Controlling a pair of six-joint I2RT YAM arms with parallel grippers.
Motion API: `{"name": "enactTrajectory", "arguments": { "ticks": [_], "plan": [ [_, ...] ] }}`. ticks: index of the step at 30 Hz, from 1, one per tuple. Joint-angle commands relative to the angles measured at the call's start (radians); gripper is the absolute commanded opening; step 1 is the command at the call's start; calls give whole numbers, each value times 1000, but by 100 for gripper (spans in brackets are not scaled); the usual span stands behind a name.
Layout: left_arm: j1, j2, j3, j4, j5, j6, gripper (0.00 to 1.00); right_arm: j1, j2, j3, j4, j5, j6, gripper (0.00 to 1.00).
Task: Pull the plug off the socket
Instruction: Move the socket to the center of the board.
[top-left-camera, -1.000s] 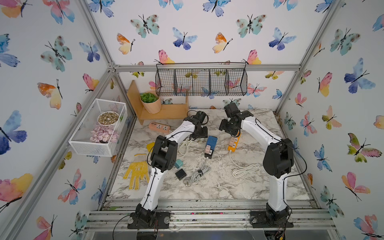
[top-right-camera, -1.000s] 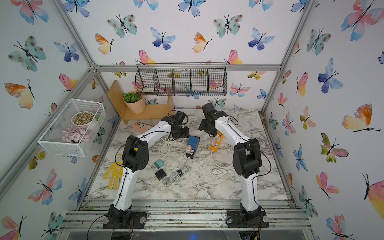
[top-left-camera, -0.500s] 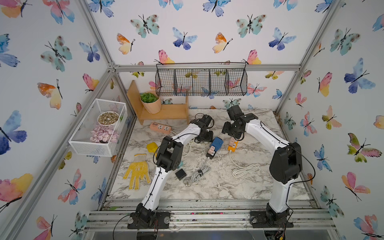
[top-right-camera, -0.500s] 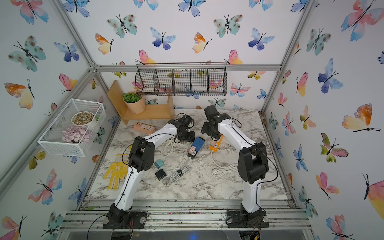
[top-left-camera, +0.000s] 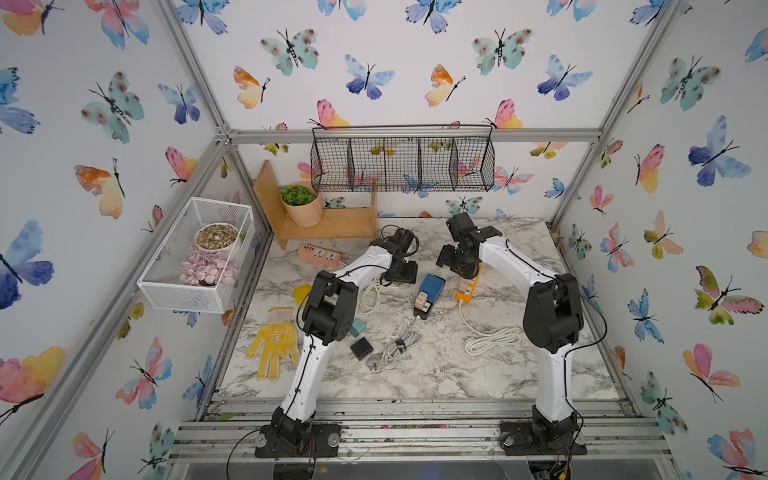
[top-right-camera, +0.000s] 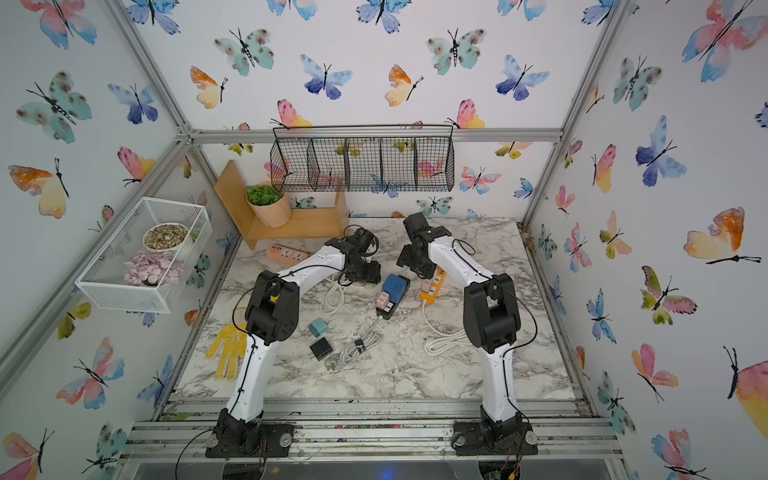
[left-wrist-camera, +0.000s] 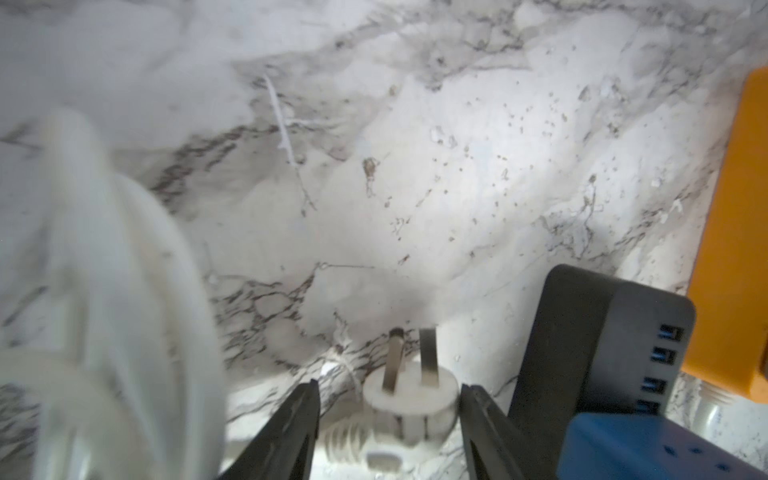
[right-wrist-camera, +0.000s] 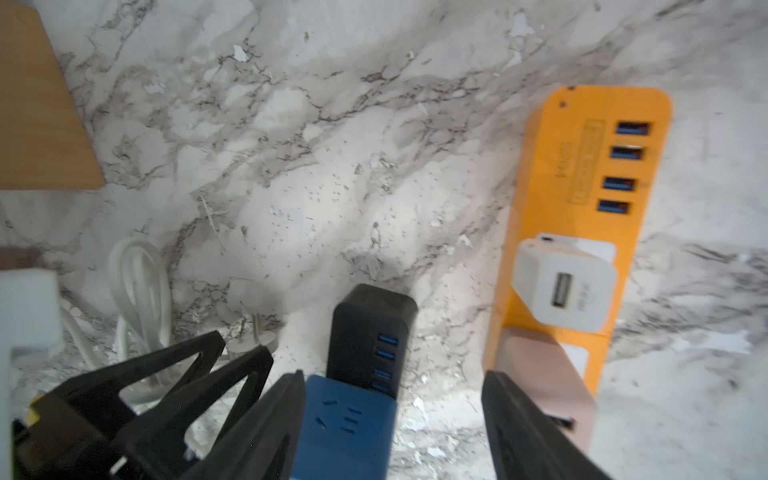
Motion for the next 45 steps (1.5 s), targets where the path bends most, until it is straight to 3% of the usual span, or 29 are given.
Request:
{"name": "enactTrajectory", "arguments": {
  "ticks": [1,10,19,26,37,45],
  "plan": [
    [3,-120,-17,-7,-92,-22,59,-1,56,72,-73,-60,123,78],
    [3,-312,-172,30,-139,-65,60,1,198,199,-181,-196,305,84],
    [3,-396,-227,27,-137,-56,60,21,273,258,-237,-180,332,82],
    [3,-409,-231,23,-135,-48,59,28,281,224,-247,-142,332,75],
    [3,-422,-252,30,-128,-50,59,69,189,188,-292,-20,344,42],
    [3,-439,-270,39,-127,-49,59,101,54,42,-302,-5,448,39]
  ]
}}
